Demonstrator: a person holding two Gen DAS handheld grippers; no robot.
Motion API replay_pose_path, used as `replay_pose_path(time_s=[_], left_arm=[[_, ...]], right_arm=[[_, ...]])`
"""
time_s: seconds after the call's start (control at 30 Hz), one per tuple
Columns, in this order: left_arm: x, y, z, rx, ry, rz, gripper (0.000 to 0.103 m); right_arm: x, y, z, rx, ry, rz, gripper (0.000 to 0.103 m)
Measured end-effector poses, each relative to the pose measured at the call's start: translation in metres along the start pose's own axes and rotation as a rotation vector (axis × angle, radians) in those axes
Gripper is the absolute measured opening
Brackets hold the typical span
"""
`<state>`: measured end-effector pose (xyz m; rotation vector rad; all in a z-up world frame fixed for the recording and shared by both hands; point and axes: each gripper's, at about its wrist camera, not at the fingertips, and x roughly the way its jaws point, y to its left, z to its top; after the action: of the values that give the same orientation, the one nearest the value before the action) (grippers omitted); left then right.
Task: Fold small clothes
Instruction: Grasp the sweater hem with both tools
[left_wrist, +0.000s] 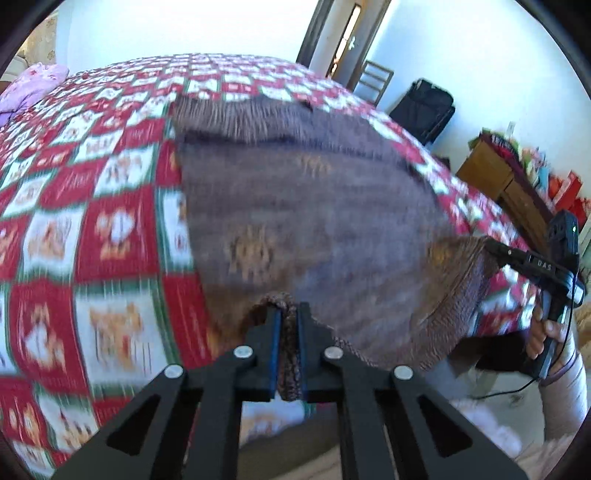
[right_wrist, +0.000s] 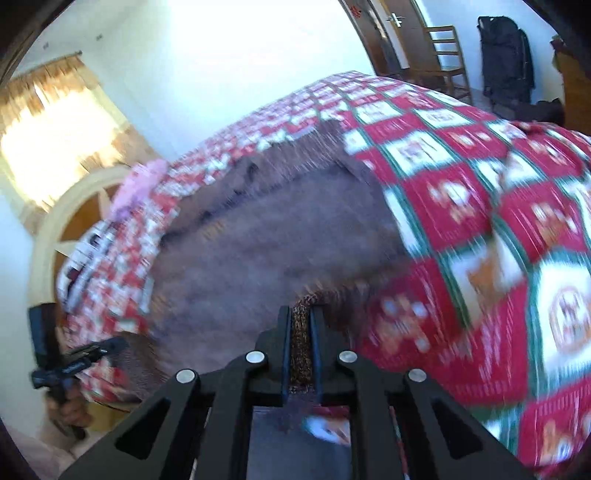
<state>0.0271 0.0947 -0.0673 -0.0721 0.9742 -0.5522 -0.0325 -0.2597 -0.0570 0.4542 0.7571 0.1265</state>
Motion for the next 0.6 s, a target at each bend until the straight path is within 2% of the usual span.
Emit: replay_pose_path(time_s=[0.1,0.3,0.47,0.6], left_arm=[[0.012,0.011,0.030,-0.033,0.003,-0.006,0.008],[0.053,0.043,0.081,-0.115,0.035,0.050,0.008],[0.086,0.065,0.110,-0.148,0.087,0.087,0.009],[0.093,0.069,0.125,-0.116,0.077,0.127,0.013]], right_arm=[[0.013,0.006,0.032,0.013,-0.010,0.039,0.009],[0.068,-0.020,0.090,0.081,-0.019,-0.029,0.009],[0.117,-0.049,0.105,0.170,0.028,-0.084,0.009],[0.139,-0.062,0.111,0.210,0.037,-0.086,0.010]])
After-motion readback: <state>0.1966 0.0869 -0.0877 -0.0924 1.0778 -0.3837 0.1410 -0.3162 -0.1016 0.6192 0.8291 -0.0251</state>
